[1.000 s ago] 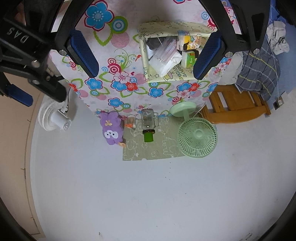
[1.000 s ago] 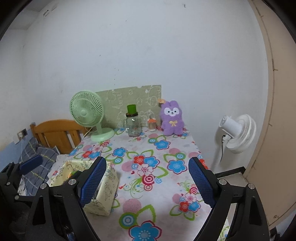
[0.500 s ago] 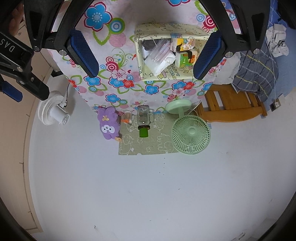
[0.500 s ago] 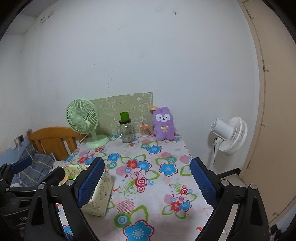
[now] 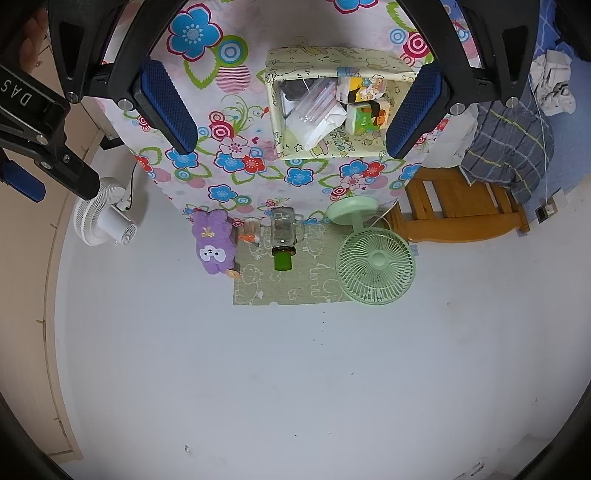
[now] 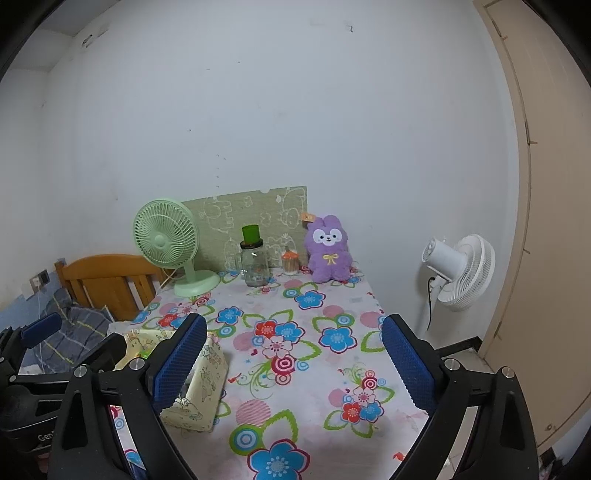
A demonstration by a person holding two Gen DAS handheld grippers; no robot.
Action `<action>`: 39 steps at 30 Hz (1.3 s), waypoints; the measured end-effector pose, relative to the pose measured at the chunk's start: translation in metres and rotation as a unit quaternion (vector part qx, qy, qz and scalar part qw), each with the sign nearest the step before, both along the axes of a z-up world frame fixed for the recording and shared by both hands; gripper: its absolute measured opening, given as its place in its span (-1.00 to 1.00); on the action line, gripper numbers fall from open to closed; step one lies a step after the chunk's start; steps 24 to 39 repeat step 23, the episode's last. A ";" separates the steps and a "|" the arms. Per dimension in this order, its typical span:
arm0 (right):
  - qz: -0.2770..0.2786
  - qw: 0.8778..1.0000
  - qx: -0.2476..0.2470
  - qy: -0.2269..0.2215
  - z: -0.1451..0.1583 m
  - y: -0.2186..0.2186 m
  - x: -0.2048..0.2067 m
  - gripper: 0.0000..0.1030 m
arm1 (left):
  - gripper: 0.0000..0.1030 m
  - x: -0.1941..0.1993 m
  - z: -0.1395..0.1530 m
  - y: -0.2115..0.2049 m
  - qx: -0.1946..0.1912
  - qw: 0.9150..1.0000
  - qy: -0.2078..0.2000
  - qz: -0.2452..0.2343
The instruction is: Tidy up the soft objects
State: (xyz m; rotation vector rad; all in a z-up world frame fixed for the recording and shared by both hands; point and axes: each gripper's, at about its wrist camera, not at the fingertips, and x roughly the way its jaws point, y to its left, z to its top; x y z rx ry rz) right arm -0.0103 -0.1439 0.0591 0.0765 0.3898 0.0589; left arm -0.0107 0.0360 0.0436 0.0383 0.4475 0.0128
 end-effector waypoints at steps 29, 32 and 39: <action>0.005 1.000 -0.012 0.010 -0.001 0.010 0.008 0.90 | 1.00 0.009 -0.003 0.013 -0.017 1.000 0.006 0.010; 0.005 1.000 -0.012 0.010 -0.001 0.010 0.008 0.90 | 1.00 0.009 -0.003 0.013 -0.017 1.000 0.006 0.010; 0.005 1.000 -0.012 0.010 -0.001 0.010 0.008 0.90 | 1.00 0.009 -0.003 0.013 -0.017 1.000 0.006 0.010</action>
